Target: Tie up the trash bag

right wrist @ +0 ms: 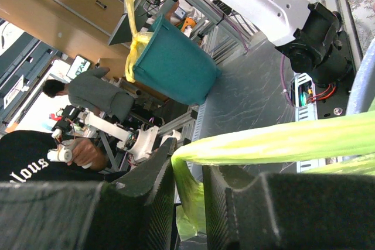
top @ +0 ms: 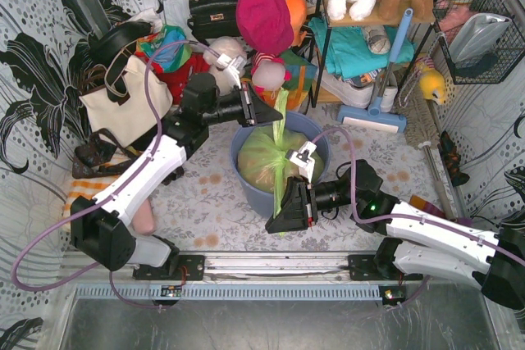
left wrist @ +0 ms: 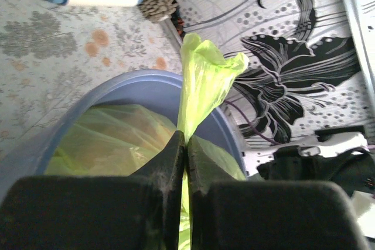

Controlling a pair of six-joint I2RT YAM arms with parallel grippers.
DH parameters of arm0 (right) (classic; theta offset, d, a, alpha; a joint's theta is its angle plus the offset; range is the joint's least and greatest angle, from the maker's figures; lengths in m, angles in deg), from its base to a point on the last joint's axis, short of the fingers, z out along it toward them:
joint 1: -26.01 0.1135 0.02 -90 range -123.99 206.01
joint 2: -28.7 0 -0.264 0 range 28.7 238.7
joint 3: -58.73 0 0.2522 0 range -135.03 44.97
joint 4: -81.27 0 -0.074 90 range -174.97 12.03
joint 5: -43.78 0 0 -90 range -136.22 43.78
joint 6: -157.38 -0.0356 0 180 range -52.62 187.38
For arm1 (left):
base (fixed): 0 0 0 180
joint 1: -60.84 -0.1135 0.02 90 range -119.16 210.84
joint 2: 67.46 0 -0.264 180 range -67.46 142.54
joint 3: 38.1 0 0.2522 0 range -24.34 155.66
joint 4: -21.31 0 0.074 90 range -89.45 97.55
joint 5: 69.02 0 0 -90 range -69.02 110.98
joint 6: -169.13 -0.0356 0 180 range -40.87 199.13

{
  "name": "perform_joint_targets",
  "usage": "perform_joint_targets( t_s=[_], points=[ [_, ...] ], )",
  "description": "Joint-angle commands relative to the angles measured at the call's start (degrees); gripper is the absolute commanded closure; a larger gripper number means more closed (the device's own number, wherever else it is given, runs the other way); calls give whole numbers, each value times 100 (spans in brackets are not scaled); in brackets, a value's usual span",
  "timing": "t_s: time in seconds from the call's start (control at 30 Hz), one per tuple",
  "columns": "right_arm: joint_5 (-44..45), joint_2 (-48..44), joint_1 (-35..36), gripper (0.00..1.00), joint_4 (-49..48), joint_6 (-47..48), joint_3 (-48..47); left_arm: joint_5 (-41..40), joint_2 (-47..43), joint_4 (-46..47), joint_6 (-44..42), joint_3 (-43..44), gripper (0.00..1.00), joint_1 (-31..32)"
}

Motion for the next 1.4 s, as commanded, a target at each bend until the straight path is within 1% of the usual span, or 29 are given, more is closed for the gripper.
perform_joint_targets(
  t_s=[0.0,0.07,0.23,0.43,0.7,0.73,0.8,0.87,1.07,1.23,1.37],
  points=[
    [56,-112,19,76,-125,129,-177,755,-67,1657,881,-220,88,-84],
    [56,-109,19,76,-128,129,-167,959,-16,2347,1324,-347,88,-128],
    [57,-103,24,76,-178,104,-150,1252,148,3450,2072,-373,82,-132],
    [38,-42,19,76,-214,84,-173,1386,323,4241,2635,-413,80,-145],
    [77,-41,26,76,-205,78,-190,1514,459,4714,2953,-415,74,-161],
    [88,-38,22,76,-201,78,-198,1534,471,4752,2987,-417,72,-158],
    [120,-45,21,76,-194,87,-209,1579,500,4847,3032,-417,64,-158],
    [130,-39,25,76,-200,86,-216,1613,523,4895,3073,-423,60,-165],
    [126,-26,23,76,-187,87,-244,1731,701,4967,3118,-347,55,-151],
    [122,-21,20,76,-196,87,-235,1803,829,4791,2948,-296,51,-152],
    [117,-27,20,76,-183,90,-234,1822,799,4221,2480,-294,51,-142]
  ],
)
